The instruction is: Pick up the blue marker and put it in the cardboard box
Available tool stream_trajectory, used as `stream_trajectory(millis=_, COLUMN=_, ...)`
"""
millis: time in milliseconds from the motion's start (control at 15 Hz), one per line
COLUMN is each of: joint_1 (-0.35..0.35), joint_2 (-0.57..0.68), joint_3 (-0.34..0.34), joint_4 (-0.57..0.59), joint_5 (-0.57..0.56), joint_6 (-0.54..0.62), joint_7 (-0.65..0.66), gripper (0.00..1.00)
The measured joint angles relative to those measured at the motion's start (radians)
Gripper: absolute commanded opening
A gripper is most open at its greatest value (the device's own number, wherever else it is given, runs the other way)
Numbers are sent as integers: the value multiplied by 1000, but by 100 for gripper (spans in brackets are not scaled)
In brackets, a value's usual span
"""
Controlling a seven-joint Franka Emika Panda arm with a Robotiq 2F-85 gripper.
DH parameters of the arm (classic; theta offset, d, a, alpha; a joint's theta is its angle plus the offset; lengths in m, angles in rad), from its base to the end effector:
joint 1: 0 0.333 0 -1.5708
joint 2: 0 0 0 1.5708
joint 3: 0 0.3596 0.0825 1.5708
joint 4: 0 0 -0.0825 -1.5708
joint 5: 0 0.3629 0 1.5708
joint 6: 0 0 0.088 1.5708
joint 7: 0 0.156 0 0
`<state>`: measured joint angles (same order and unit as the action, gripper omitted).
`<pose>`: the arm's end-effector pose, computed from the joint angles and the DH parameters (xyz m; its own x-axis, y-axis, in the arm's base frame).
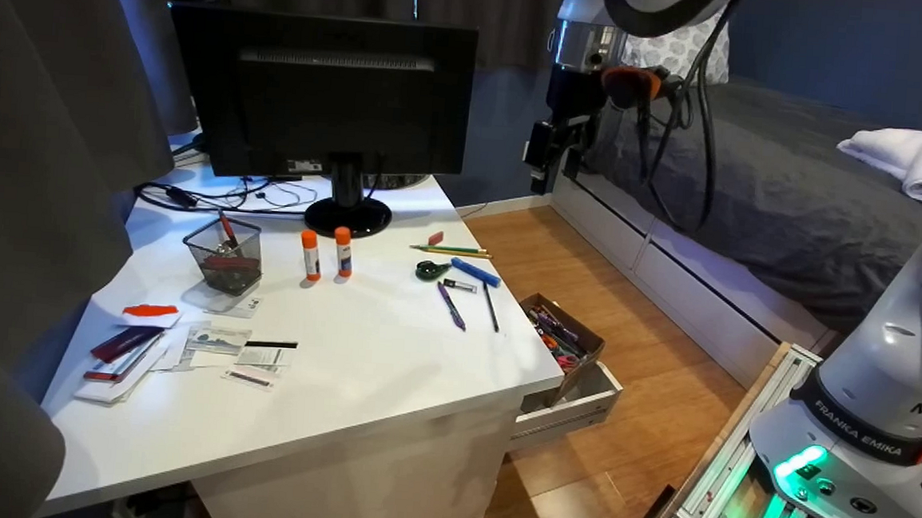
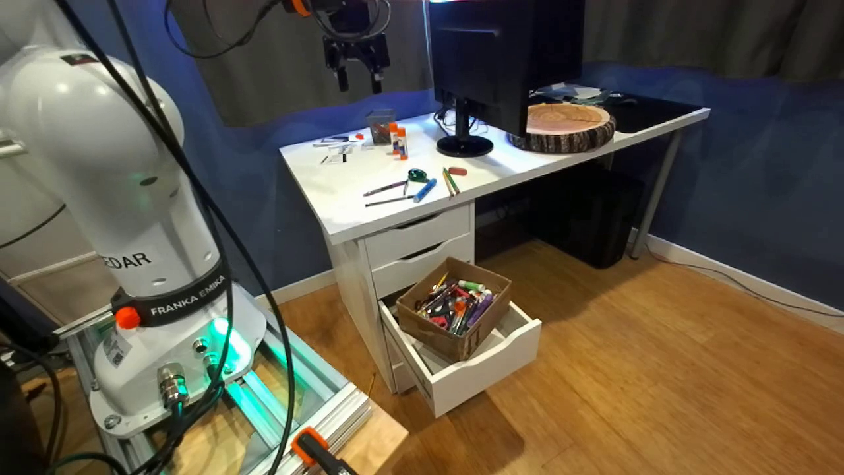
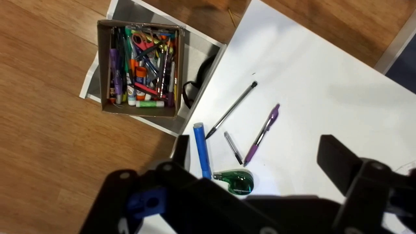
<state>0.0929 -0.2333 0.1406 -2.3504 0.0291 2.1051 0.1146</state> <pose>0.4237 0.1049 0.4258 0.9949 0.0997 -0.0130 0.0998 -0.9950 0.0091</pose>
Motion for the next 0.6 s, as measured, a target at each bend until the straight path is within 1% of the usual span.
stream_trajectory(millis=400, joint_1=-28, joint_2=174, joint_3=-35, joint_4=18, joint_5=-15, joint_6=114, joint_7=0, gripper=100)
stream_trajectory(millis=600, joint_1=-29, joint_2=254, joint_3=-51, joint_4=31, joint_5=-29, joint_6=206, joint_7=1, gripper=100)
